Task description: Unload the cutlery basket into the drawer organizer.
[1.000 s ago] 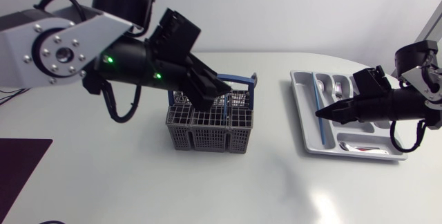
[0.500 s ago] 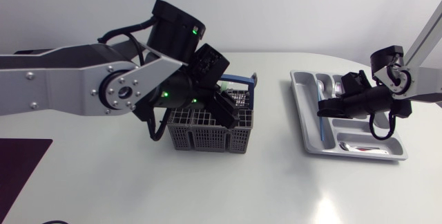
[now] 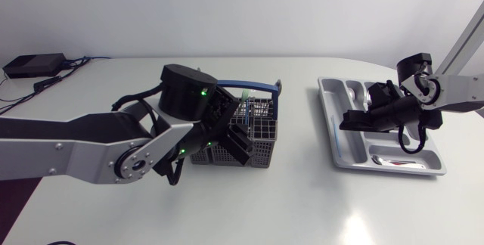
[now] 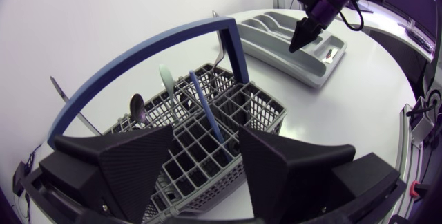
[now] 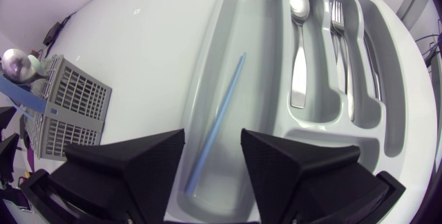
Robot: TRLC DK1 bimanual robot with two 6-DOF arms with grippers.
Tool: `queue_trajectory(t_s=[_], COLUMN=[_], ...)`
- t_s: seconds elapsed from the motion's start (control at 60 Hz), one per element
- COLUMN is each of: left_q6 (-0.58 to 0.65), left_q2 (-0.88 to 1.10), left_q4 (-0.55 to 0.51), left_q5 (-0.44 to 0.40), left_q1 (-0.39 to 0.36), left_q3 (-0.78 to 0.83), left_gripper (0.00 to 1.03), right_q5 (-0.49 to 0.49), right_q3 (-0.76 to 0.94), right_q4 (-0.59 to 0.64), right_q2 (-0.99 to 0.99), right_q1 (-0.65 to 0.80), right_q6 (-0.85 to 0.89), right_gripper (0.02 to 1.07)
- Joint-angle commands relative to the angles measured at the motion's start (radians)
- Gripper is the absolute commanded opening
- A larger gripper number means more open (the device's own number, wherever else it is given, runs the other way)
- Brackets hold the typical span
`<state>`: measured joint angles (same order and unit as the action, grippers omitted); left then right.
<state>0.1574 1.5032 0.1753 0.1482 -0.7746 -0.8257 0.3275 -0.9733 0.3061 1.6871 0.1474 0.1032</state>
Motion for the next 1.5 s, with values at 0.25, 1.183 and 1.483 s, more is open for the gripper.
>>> queue_trajectory(t_s=[0.25, 1.183, 1.483], left_q6=[-0.015, -0.108, -0.127], left_q2=[-0.04, 0.126, 0.141], left_q4=[0.196, 0.158, 0.142], left_q5=[0.008, -0.096, -0.111], left_q1=[-0.012, 0.051, 0.063], left_q3=[0.097, -0.072, -0.099], left_gripper=[0.85, 0.6, 0.38], right_q5=[0.018, 0.074, 0.081], right_q3=[0.07, 0.128, 0.133], right_q4=[-0.016, -0.015, -0.018], right_q2=[-0.125, -0.202, -0.205], right_q1=[-0.028, -0.003, 0.003], right_q6=[0.0, 0.03, 0.038], right_gripper=[1.0, 1.01, 1.01])
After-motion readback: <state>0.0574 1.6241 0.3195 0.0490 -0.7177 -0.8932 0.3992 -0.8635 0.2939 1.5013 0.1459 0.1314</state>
